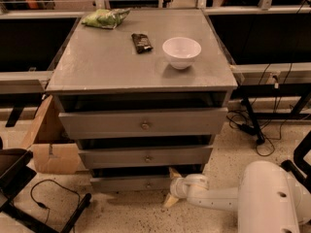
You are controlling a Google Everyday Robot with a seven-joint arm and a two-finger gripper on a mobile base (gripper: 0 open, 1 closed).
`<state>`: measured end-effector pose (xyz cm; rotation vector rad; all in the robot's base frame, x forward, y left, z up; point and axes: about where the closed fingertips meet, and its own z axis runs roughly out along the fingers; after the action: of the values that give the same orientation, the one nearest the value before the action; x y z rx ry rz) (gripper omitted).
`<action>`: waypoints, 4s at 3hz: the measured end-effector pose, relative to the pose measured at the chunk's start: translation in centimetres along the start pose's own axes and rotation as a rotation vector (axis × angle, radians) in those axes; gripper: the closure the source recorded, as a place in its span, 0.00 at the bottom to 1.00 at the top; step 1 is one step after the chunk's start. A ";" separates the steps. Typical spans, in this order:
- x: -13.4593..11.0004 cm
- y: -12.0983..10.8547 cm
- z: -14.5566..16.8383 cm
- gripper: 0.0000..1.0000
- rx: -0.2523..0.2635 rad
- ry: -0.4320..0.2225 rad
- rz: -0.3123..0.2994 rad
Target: Close bottom drawer
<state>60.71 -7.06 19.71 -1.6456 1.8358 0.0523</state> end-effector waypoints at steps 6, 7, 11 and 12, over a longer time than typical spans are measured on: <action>-5.8 0.7 -0.9 1.00 -0.039 -0.150 -0.173; -4.0 1.4 0.2 1.00 -0.075 -0.004 -0.222; 2.2 -2.5 4.1 1.00 -0.036 0.145 -0.286; 1.7 -0.8 2.5 1.00 -0.064 0.145 -0.283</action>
Offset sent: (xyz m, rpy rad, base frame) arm 0.0000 0.0000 0.0000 0.0000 0.0000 0.0000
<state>62.51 -7.56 17.23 -1.9850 1.7012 -0.1357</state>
